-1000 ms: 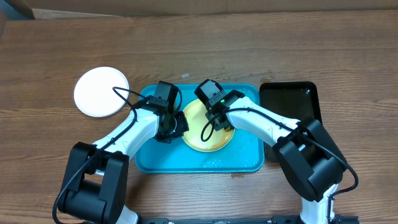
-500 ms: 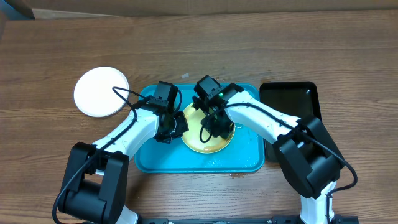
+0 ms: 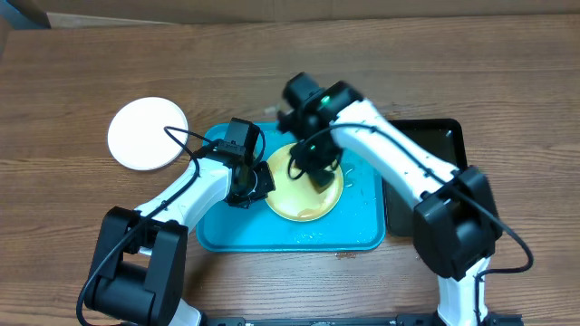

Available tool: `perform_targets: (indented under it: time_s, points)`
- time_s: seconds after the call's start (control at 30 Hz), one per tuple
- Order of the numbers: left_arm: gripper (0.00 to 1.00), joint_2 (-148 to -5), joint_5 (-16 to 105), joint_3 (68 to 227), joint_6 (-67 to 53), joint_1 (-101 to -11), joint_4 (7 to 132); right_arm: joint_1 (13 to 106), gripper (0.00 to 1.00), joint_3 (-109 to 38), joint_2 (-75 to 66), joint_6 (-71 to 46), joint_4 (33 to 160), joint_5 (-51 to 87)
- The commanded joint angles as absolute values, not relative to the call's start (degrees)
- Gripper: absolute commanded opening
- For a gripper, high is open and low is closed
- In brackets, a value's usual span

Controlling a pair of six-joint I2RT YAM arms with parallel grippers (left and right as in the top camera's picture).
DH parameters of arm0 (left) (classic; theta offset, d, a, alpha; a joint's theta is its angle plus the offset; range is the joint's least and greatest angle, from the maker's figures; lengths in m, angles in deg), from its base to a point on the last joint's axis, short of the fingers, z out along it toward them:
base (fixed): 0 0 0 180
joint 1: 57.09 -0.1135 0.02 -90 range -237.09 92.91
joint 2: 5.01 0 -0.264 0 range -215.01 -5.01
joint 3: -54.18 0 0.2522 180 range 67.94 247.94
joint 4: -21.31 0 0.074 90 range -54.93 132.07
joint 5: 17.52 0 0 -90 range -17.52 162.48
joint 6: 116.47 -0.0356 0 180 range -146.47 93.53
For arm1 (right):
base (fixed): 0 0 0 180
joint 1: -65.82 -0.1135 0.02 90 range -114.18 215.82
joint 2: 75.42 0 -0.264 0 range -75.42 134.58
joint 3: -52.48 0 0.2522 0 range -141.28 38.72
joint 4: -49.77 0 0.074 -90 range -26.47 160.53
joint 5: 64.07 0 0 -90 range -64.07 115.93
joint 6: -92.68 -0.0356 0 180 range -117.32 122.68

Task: Clean dirty plates on tray and stack at the side
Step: 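Scrub the yellow plate surface with the sponge in the right gripper, then return the sponge to the black tray and lift the right gripper away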

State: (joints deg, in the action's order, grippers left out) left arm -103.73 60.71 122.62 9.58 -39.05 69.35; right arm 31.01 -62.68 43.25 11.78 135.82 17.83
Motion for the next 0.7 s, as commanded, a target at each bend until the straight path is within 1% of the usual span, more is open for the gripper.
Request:
perform_targets:
  time_s: [0.0,0.1,0.3,0.47,0.67]
  points:
    - [0.05,-104.34,60.88,122.42,9.50,-38.68,69.40,37.02,0.04,-64.19,41.94,11.96,138.88,19.03]
    - [0.07,-104.34,60.90,122.42,9.50,-38.68,69.44,42.66,0.04,-64.19,41.59,9.01,141.94,20.26]
    - [0.09,-104.34,61.03,122.42,9.50,-38.68,69.46,55.49,0.04,-63.54,41.59,-5.98,142.93,28.34]
    - [0.09,-104.34,61.10,122.42,9.47,-38.68,69.46,62.22,0.04,-60.72,41.59,-7.41,141.77,28.45]
    - [0.09,-104.34,61.08,122.42,9.50,-38.68,69.31,64.67,0.04,-53.31,41.59,-7.38,136.87,28.45]
